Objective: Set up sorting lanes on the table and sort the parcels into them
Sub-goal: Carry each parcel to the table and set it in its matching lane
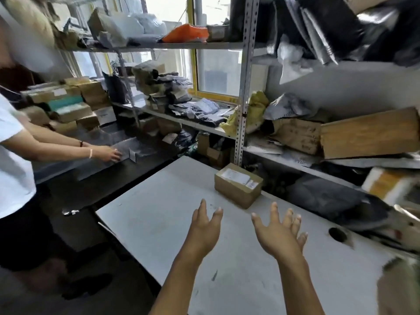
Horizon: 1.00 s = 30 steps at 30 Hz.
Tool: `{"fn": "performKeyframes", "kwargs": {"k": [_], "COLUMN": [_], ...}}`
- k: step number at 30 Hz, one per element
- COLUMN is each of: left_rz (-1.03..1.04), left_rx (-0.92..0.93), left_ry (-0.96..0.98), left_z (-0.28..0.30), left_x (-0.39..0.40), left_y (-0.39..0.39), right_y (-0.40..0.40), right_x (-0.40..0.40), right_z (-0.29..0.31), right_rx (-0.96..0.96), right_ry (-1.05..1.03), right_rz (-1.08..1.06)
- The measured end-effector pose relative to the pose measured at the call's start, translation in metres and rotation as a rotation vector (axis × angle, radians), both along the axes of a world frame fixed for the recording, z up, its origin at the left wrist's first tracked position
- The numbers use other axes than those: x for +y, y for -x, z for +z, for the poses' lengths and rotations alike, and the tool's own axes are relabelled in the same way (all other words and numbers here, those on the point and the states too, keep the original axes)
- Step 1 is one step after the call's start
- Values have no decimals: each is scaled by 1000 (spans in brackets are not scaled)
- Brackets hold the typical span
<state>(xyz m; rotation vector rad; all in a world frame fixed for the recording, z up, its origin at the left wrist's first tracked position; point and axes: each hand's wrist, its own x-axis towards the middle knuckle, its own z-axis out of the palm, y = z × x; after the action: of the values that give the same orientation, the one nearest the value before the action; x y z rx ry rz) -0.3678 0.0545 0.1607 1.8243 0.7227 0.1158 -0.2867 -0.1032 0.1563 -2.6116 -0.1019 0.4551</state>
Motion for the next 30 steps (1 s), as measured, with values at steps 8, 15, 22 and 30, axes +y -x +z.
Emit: {"fn": "performKeyframes", "kwargs": {"k": [8, 15, 22, 30], "left_rz": [-17, 8, 182, 114], "left_rx": [98, 164, 335, 175], "left_ry": [246, 562, 834, 832], "left_z": [-36, -59, -96, -152], "left_x": [63, 121, 169, 185], "left_y": [-118, -210, -297, -337], "right_y": [-78, -160, -266, -359], "right_x": [35, 95, 164, 181], "right_z": [-27, -38, -52, -109], "right_rx": [91, 192, 183, 250], "right_ry": [36, 16, 3, 16], "right_rz": [-160, -240, -222, -185]}}
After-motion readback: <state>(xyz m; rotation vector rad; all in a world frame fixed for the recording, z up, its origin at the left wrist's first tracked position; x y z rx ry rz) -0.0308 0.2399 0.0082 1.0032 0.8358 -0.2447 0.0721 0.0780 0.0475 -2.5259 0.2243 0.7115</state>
